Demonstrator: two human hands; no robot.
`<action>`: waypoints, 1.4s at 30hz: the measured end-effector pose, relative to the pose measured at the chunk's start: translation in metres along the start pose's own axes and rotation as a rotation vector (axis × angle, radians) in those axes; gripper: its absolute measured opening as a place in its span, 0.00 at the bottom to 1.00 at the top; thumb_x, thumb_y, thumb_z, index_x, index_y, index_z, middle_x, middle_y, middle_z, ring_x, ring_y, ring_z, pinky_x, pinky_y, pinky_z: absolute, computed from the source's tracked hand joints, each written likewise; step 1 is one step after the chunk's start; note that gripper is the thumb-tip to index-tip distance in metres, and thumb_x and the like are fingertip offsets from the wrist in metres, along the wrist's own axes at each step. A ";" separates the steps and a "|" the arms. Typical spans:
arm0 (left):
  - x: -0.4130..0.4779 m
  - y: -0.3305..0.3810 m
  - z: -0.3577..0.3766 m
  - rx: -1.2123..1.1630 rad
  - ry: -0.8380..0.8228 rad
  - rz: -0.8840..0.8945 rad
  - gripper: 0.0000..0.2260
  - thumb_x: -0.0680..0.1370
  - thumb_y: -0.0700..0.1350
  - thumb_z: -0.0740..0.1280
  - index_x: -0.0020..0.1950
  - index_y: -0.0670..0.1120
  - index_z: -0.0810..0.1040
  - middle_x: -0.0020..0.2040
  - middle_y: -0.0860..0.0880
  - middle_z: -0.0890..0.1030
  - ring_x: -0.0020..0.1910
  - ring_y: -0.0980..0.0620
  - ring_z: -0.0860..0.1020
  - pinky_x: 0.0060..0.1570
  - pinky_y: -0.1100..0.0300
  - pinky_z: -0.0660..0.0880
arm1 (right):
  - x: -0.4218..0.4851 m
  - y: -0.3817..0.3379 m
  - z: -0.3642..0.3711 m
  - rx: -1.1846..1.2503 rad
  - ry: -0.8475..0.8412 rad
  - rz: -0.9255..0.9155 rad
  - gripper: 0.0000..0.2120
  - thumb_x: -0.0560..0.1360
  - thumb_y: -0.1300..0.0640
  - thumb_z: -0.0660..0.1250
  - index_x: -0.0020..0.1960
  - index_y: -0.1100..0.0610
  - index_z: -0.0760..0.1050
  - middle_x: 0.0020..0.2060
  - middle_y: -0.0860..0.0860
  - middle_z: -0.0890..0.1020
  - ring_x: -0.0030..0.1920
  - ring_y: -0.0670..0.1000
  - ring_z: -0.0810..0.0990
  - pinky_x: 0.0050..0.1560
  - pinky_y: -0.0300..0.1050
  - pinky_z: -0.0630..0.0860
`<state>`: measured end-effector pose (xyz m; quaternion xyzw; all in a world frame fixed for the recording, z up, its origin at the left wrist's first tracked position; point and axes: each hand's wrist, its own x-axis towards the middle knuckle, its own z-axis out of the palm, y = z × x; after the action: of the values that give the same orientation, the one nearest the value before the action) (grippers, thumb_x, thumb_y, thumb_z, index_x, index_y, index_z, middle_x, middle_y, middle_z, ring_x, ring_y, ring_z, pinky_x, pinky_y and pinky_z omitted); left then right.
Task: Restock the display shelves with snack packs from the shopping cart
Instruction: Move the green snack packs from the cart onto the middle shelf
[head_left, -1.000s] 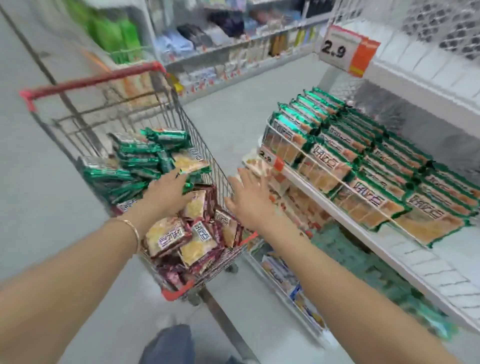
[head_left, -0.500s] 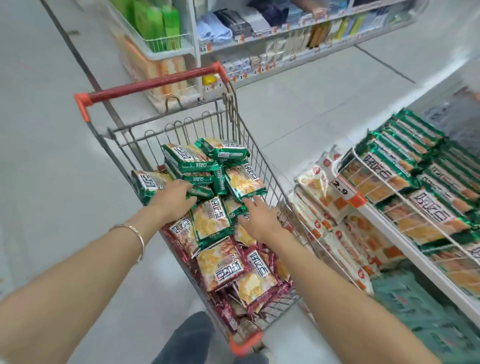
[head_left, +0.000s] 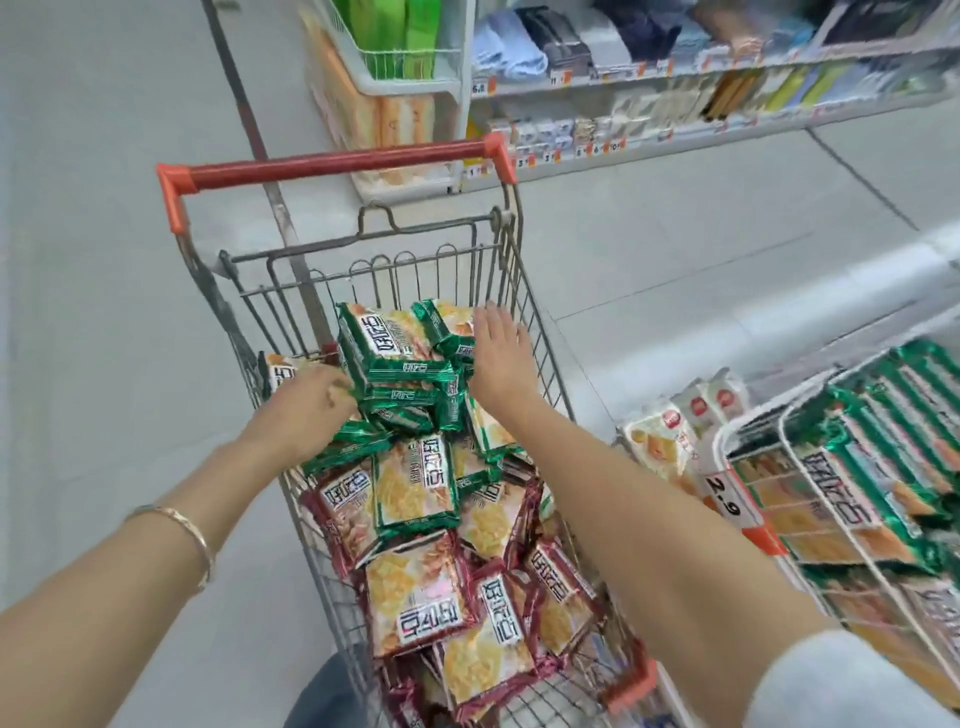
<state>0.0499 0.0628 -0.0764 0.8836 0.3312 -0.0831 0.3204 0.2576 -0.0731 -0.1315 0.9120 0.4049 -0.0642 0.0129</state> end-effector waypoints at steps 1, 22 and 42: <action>0.002 0.003 0.003 -0.017 0.004 -0.021 0.16 0.83 0.48 0.61 0.69 0.43 0.75 0.72 0.44 0.71 0.64 0.46 0.75 0.64 0.53 0.70 | 0.017 0.005 0.003 -0.049 -0.026 -0.019 0.49 0.74 0.62 0.72 0.81 0.58 0.40 0.81 0.58 0.49 0.81 0.58 0.47 0.79 0.57 0.46; 0.004 0.040 -0.020 -1.543 -0.263 -0.530 0.34 0.49 0.48 0.87 0.51 0.41 0.81 0.45 0.41 0.86 0.41 0.44 0.86 0.40 0.48 0.84 | 0.023 0.008 -0.074 1.424 -0.737 -0.330 0.31 0.77 0.75 0.62 0.70 0.46 0.71 0.64 0.50 0.80 0.68 0.53 0.76 0.71 0.58 0.71; -0.018 0.022 -0.008 -1.301 0.489 -0.426 0.23 0.78 0.45 0.71 0.69 0.51 0.67 0.57 0.47 0.83 0.47 0.48 0.84 0.44 0.47 0.82 | -0.023 -0.062 -0.072 0.886 0.093 -0.117 0.15 0.77 0.44 0.66 0.54 0.55 0.76 0.39 0.49 0.82 0.38 0.52 0.81 0.38 0.53 0.81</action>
<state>0.0499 0.0456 -0.0527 0.4240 0.5407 0.2701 0.6745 0.2038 -0.0429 -0.0553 0.8070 0.3893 -0.1912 -0.4007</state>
